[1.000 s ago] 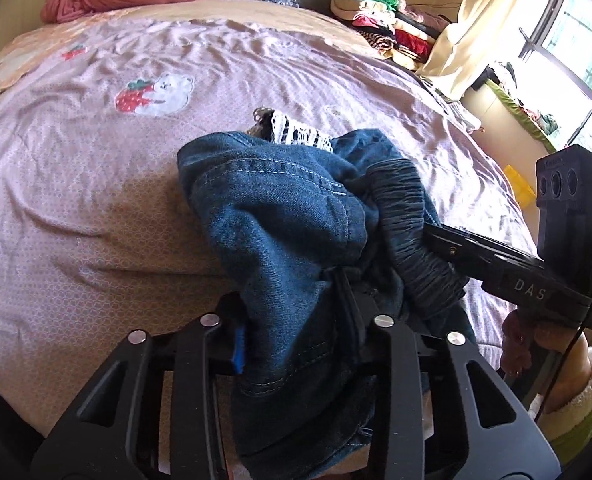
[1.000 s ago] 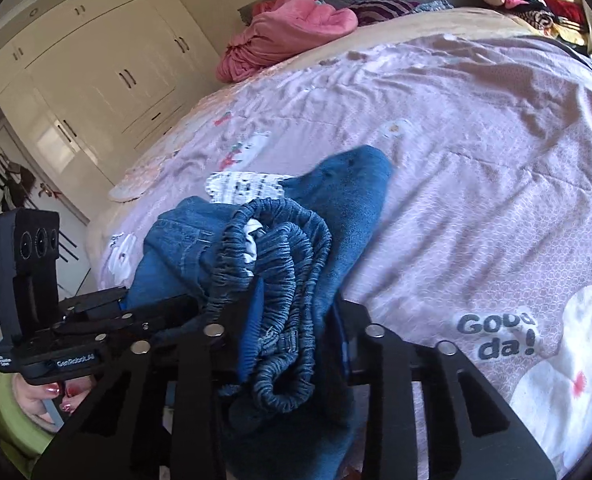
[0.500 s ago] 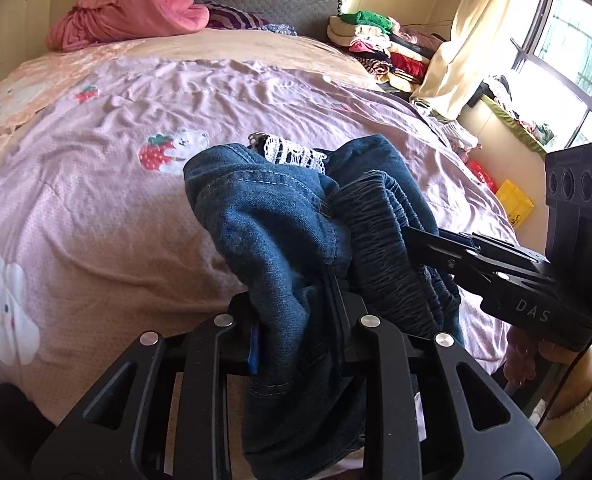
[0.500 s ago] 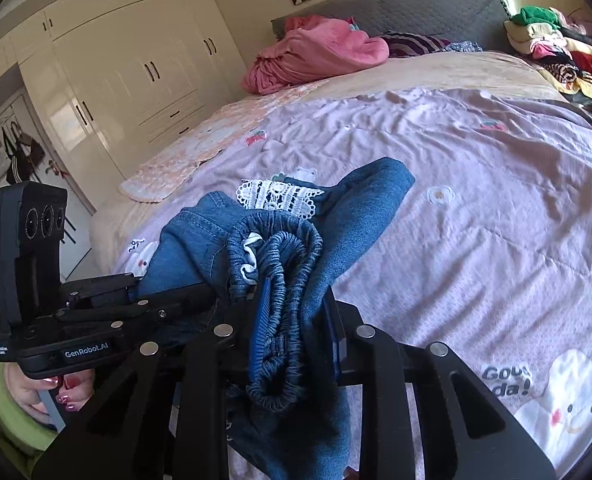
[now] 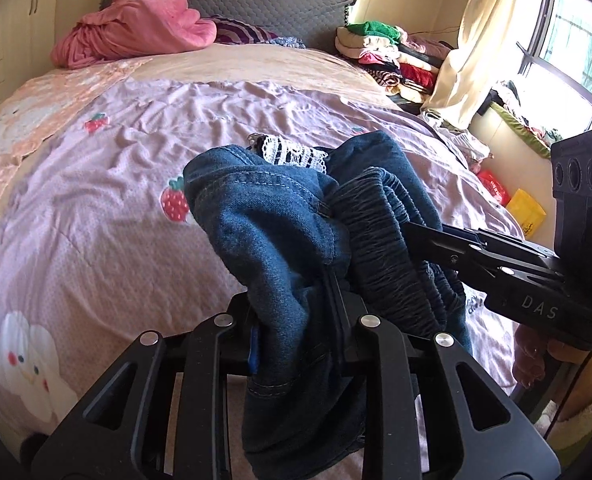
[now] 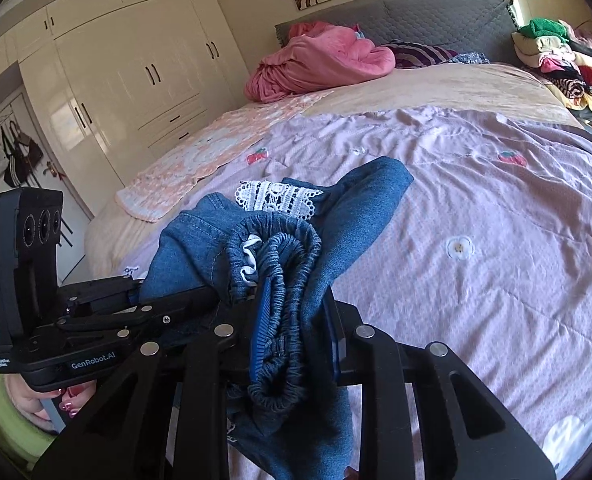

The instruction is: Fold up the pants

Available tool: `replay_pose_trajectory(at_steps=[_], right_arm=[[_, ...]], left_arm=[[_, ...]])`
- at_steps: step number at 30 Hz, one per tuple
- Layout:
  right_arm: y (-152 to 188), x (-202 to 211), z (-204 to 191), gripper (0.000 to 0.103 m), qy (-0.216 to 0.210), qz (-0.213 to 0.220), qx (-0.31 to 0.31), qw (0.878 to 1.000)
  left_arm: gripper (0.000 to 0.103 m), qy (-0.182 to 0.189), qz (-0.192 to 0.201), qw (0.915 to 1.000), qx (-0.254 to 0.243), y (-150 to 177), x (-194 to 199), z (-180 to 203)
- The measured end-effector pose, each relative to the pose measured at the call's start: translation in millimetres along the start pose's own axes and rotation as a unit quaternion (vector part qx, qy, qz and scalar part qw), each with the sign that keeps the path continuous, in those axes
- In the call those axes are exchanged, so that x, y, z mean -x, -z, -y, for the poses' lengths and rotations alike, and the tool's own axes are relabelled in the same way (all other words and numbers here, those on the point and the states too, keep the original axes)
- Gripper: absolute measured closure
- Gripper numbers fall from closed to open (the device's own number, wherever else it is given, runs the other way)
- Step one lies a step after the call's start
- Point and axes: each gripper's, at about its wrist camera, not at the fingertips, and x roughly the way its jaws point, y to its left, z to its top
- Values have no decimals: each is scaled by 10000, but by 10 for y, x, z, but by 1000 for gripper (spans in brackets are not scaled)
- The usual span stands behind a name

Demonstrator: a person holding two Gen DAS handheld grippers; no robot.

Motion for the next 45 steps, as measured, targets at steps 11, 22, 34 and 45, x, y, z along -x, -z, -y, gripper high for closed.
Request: replay_pose_trajectory(at_steps=[11, 22, 34, 45], right_arm=[[-241, -322, 121, 81, 102, -38, -55, 9999], [-281, -629, 296, 81, 151, -213, -156, 9995], [-157, -874, 526, 81, 251, -466, -425, 9977], [-98, -981, 664, 71, 498, -708, -639, 9942]], left_arm=[[86, -40, 54, 10000, 65, -241, -212, -175], [86, -91, 59, 9998, 145, -290, -487, -292], [85, -144, -96, 9995, 255, -204, -726, -421], [75, -249, -192, 9991, 293, -158, -815, -466]])
